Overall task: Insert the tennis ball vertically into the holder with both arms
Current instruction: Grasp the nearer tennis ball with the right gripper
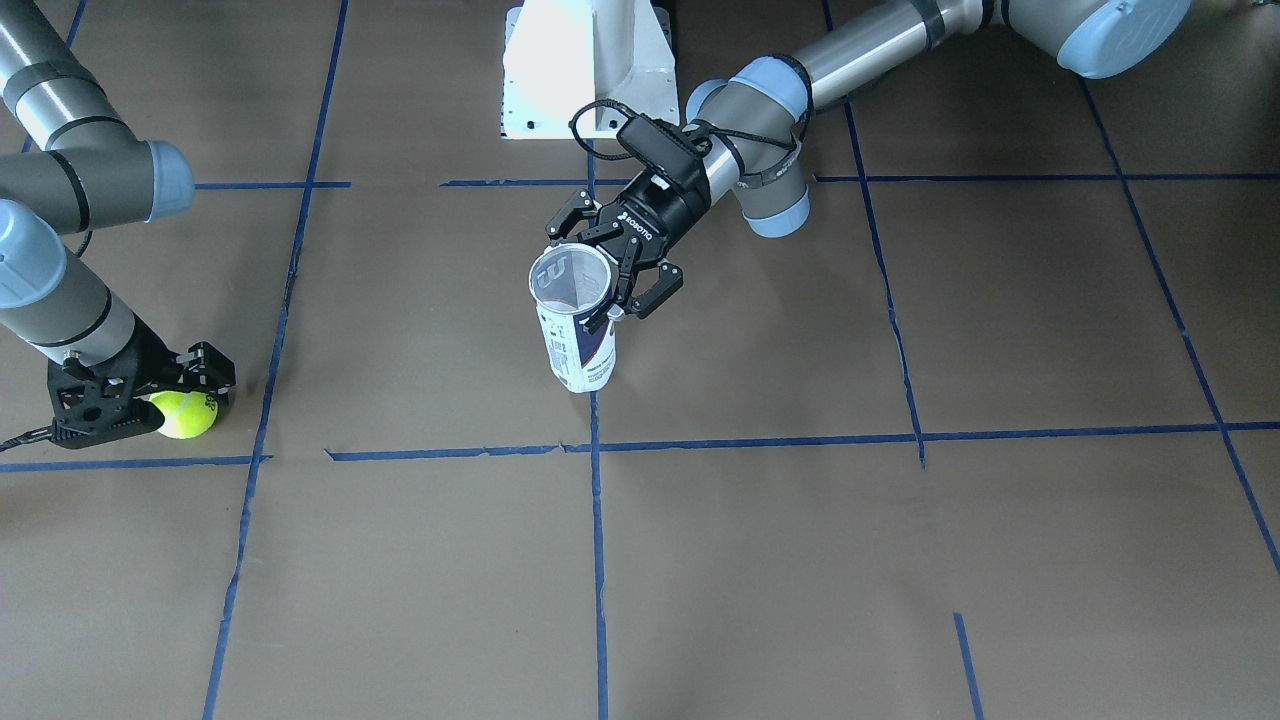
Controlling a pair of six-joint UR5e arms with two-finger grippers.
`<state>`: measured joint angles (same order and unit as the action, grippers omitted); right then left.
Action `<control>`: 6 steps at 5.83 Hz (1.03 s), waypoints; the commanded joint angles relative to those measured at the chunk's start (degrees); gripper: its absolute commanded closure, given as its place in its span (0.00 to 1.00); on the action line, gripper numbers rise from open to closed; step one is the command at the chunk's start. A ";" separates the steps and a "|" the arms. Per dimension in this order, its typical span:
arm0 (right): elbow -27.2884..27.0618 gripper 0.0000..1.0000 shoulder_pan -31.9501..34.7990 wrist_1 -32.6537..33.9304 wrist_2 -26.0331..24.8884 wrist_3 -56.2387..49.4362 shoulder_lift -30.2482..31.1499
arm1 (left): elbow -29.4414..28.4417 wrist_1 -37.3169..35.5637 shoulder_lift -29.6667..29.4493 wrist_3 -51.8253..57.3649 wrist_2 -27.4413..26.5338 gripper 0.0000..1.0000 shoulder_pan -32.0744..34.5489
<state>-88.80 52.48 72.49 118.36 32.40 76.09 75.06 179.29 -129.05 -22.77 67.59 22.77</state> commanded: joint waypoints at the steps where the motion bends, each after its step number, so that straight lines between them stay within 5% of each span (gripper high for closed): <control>1: 0.04 0.78 -0.54 -0.16 -1.02 0.12 -0.15 | 0.00 0.00 0.11 0.00 -0.01 0.25 0.00; 2: -1.01 0.97 -0.54 -0.16 -0.85 0.38 -0.24 | -0.18 0.00 0.20 0.00 -0.01 0.25 -0.18; 6: -11.08 0.97 -0.10 2.12 5.28 17.72 -8.67 | -1.67 3.60 1.08 -0.17 -3.16 0.24 -2.73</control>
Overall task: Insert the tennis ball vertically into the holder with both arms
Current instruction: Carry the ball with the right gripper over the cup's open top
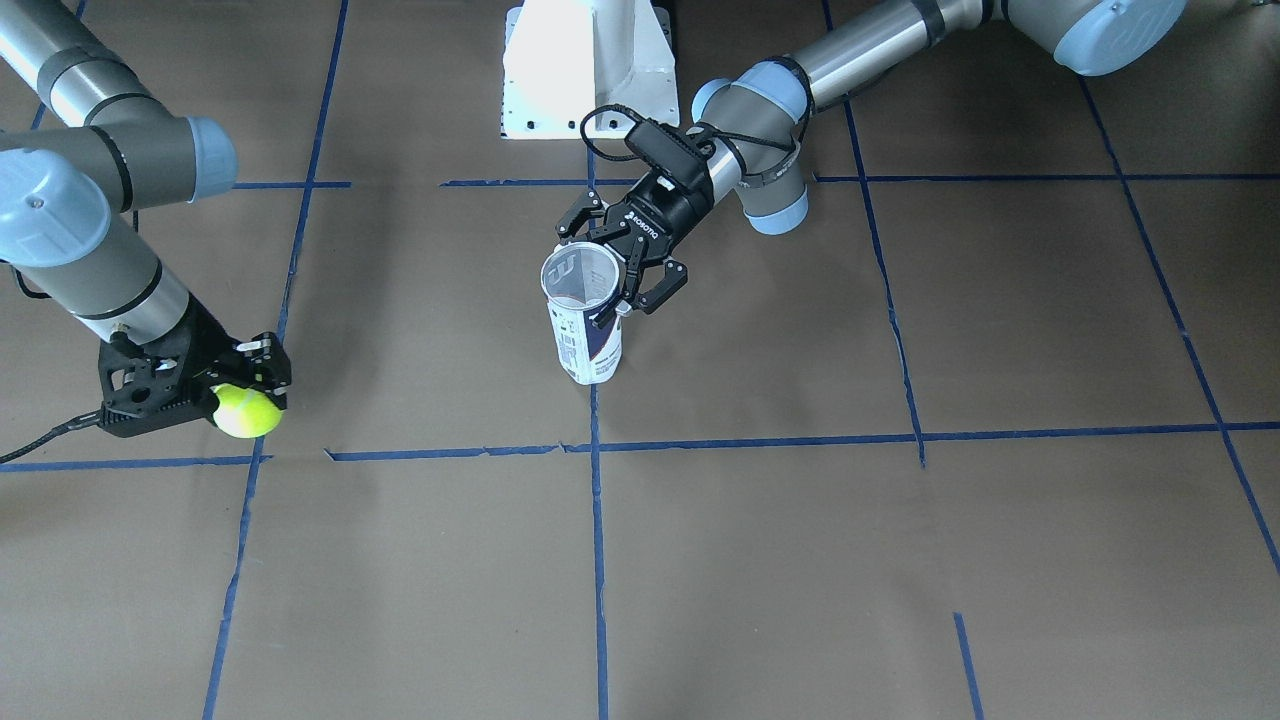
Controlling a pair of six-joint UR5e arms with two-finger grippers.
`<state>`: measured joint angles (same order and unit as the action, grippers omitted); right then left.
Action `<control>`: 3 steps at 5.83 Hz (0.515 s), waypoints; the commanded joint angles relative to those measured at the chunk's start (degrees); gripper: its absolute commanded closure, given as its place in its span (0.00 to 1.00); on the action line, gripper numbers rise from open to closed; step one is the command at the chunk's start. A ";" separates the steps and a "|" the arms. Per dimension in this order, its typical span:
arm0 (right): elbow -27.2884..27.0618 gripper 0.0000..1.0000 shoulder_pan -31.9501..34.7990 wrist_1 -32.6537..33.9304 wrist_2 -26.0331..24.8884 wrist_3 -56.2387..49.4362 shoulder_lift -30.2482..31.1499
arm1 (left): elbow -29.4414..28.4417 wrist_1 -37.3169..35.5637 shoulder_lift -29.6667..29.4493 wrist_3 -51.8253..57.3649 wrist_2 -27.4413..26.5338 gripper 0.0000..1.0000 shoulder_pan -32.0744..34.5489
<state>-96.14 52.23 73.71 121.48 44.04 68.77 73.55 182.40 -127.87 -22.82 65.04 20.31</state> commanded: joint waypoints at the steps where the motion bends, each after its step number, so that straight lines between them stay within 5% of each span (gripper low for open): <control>1: -9.10 0.97 0.07 6.30 2.53 9.89 -3.54 | -0.25 1.98 -0.01 -0.12 -2.71 0.22 -1.49; 3: -14.76 0.96 -3.08 12.24 1.92 22.08 -10.04 | -0.25 2.61 0.25 -0.12 -3.52 0.20 -1.76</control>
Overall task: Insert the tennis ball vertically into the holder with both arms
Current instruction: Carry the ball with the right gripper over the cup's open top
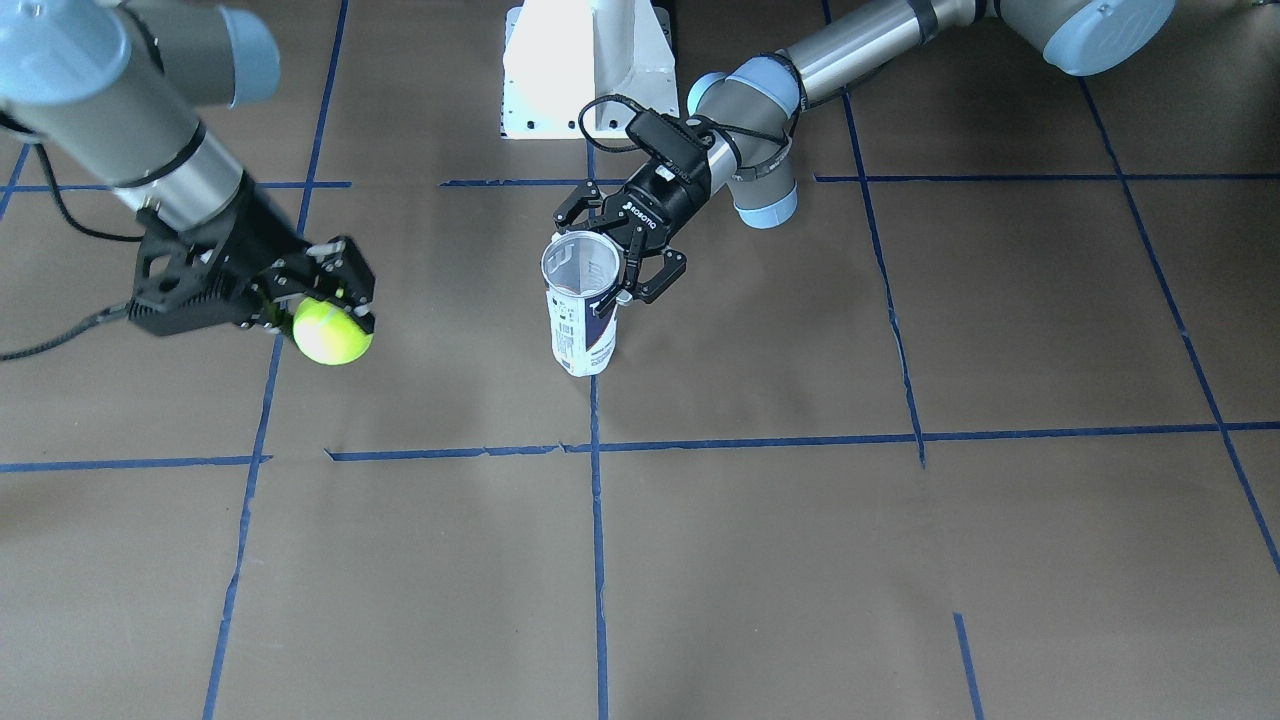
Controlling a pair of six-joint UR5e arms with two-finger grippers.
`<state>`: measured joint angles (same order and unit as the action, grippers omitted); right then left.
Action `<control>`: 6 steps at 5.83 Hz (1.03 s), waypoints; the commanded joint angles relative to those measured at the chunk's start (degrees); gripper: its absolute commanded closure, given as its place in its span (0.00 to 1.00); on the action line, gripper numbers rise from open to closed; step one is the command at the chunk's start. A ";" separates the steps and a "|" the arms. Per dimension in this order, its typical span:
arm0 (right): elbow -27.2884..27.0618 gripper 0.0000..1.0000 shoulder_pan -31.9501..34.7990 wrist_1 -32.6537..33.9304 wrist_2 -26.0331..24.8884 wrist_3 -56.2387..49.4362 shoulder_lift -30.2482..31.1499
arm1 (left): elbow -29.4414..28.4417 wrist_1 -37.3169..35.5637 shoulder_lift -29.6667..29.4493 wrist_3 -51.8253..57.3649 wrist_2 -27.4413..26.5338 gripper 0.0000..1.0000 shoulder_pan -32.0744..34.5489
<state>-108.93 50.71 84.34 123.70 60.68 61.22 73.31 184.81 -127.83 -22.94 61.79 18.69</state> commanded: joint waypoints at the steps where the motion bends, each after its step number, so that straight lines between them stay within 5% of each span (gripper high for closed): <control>1: -2.43 0.95 -4.54 1.53 -1.52 8.55 -3.99 | -0.09 0.20 0.21 0.00 -0.26 0.18 -0.15; 6: 4.42 0.93 -11.07 1.62 -9.26 15.26 -15.34 | -1.32 0.11 0.12 0.09 -0.26 0.16 -0.59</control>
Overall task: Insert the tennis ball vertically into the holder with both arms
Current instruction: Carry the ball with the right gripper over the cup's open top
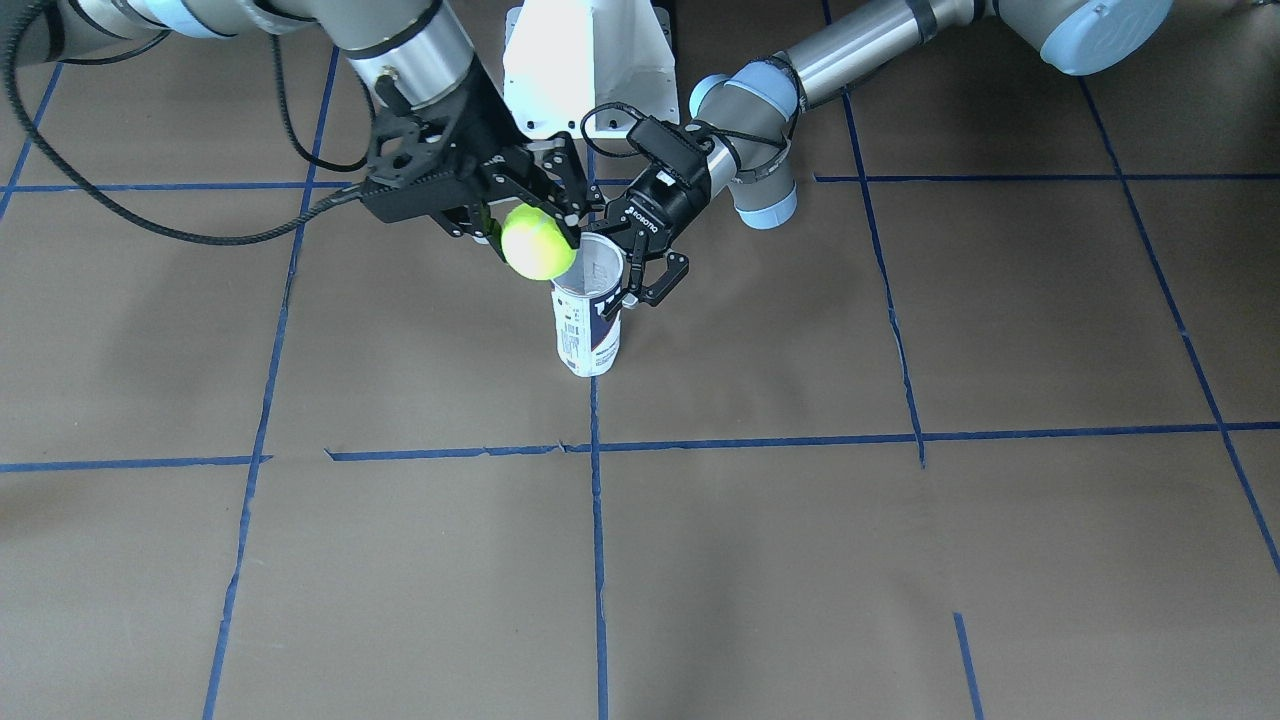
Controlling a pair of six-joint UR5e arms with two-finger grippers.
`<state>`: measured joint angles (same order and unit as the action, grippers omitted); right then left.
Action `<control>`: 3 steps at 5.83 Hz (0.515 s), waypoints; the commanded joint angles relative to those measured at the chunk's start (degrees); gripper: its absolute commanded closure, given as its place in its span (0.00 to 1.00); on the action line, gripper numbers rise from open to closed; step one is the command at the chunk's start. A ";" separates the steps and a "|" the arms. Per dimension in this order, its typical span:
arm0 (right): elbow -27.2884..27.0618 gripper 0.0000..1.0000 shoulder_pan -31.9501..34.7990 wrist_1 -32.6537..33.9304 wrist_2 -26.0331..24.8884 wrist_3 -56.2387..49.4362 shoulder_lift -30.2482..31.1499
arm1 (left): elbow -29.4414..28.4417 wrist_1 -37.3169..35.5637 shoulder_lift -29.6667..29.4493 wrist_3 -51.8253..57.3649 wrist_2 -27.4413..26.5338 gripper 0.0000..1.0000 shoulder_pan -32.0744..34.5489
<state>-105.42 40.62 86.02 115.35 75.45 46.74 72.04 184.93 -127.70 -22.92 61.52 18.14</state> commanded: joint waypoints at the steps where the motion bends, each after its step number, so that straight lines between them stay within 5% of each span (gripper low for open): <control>1: 1.35 0.92 -2.46 0.03 -3.10 0.49 -1.38 | 0.02 0.00 -0.09 0.06 0.00 0.16 -0.03; 2: 1.88 0.88 -3.51 0.03 -4.25 0.49 -1.56 | 0.03 0.00 -0.09 -0.02 -0.09 0.16 -0.12; 3: 1.88 0.52 -3.87 -0.06 -4.26 0.40 -1.56 | 0.03 0.00 -0.18 0.06 -0.09 0.16 -0.12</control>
<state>-103.69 37.30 86.02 111.48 75.91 45.25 72.07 184.92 -127.83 -22.89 61.46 18.04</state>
